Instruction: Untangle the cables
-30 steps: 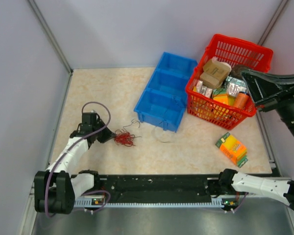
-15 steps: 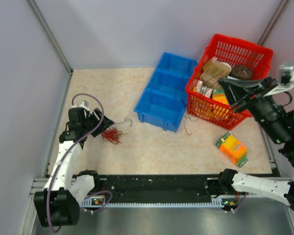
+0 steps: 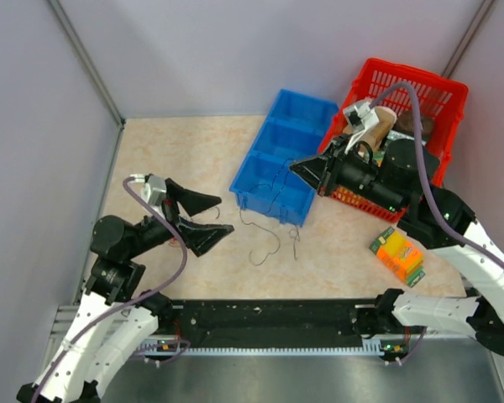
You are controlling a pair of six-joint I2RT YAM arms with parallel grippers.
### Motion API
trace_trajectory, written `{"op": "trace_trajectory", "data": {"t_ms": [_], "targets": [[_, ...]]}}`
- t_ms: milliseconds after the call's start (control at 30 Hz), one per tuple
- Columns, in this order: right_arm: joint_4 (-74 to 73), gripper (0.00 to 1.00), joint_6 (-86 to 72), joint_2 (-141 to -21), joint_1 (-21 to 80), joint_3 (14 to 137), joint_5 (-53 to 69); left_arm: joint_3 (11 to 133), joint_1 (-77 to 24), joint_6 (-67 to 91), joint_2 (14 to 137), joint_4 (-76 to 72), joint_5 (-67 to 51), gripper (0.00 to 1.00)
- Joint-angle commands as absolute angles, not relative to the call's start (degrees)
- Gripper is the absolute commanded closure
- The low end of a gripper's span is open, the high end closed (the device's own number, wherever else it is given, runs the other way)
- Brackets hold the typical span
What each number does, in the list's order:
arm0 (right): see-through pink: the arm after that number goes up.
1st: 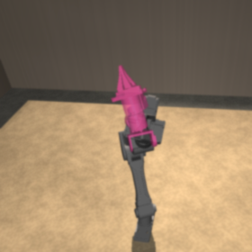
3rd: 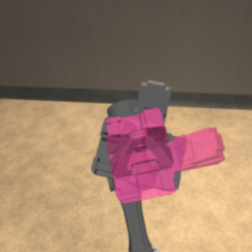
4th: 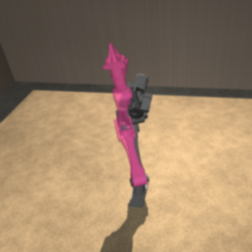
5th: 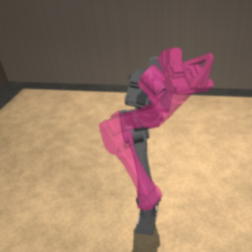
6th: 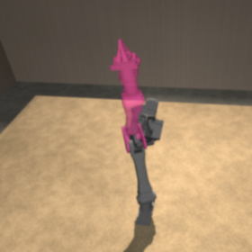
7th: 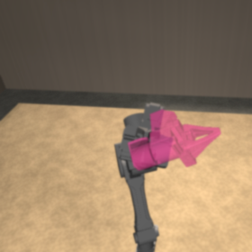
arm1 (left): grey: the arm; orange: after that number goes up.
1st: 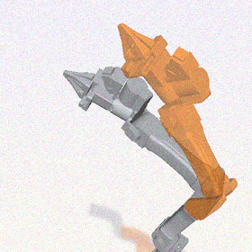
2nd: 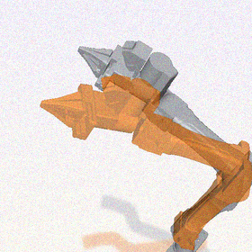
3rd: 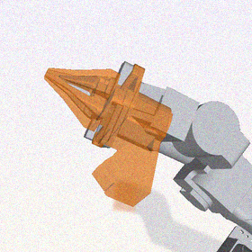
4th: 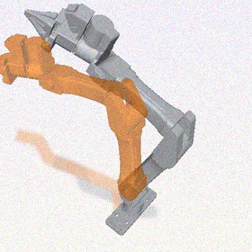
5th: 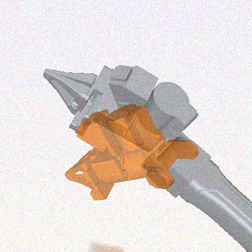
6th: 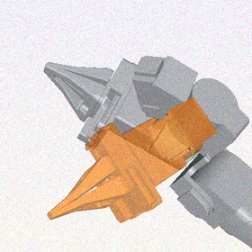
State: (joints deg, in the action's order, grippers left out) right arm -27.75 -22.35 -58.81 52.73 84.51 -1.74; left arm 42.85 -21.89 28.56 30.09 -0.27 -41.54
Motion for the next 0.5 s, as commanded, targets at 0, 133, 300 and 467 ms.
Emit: {"op": "trace_trajectory", "data": {"t_ms": [0,133,300,467], "targets": [[-26.1,1.0,-30.67,-58.8,48.25,90.08,12.03,39.99,-26.27,23.91,31.99,-10.72,-38.43,0.01],[-26.02,1.0,-32.87,-60.73,48.25,91.14,15.64,43.84,-34.69,17.07,36.38,-10.47,-31.32,0.01],[-25.84,1.0,-33.84,-62.05,48.25,91.84,16.79,50.26,-48.31,1.7,42.44,-5.63,-14.36,0.01],[-25.75,1.0,-33.57,-63.02,48.34,92.2,17.31,52.56,-55.9,-7.73,46.14,-6.84,-2.82,0.01]]}}
